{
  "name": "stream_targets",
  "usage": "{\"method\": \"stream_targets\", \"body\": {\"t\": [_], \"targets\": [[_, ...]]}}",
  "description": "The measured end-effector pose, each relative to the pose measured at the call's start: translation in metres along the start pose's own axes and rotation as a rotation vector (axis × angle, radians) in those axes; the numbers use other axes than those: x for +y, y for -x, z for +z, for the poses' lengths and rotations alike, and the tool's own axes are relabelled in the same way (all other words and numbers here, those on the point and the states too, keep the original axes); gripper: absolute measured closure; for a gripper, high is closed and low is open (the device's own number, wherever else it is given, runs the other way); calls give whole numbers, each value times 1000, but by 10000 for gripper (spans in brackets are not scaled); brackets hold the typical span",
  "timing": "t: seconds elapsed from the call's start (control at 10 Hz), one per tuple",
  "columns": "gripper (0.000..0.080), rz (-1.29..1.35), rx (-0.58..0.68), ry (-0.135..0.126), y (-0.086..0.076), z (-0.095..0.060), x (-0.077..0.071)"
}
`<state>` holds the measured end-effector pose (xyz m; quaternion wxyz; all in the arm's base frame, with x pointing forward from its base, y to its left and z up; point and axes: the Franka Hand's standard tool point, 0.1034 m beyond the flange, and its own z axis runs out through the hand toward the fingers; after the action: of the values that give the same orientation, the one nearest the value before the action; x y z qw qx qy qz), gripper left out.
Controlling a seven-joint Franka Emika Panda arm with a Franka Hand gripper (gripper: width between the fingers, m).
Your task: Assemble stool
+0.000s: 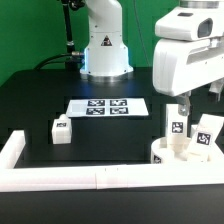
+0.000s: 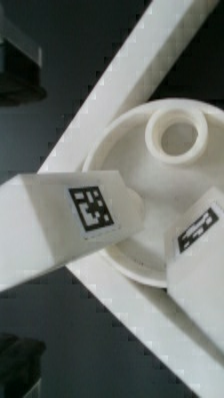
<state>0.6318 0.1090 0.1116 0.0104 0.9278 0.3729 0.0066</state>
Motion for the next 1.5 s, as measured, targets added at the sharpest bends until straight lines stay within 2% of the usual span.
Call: {"method": "stream_targets", "body": {"t": [0.1,0.2,0.3,0.6,0.7,0.9,1.0,1.1,1.2,1.3,1.5], "targets": [[151,-51,-6,10,1,2,2],[151,-202,0,51,-5,7,5],[151,-240,6,65,-8,15,4],[151,-270,-2,72,-17,28,-3],[151,-266,8,85,-23,28,1],[151,-224,7,87,-18,33,4],[264,-225,6,88,-17,33,4],[264,-175,8,87,-17,33,4],[439,-70,11,86,-17,34,4],[465,3,15,86,-17,34,5],[465,165,22,85,-17,34,5]]}}
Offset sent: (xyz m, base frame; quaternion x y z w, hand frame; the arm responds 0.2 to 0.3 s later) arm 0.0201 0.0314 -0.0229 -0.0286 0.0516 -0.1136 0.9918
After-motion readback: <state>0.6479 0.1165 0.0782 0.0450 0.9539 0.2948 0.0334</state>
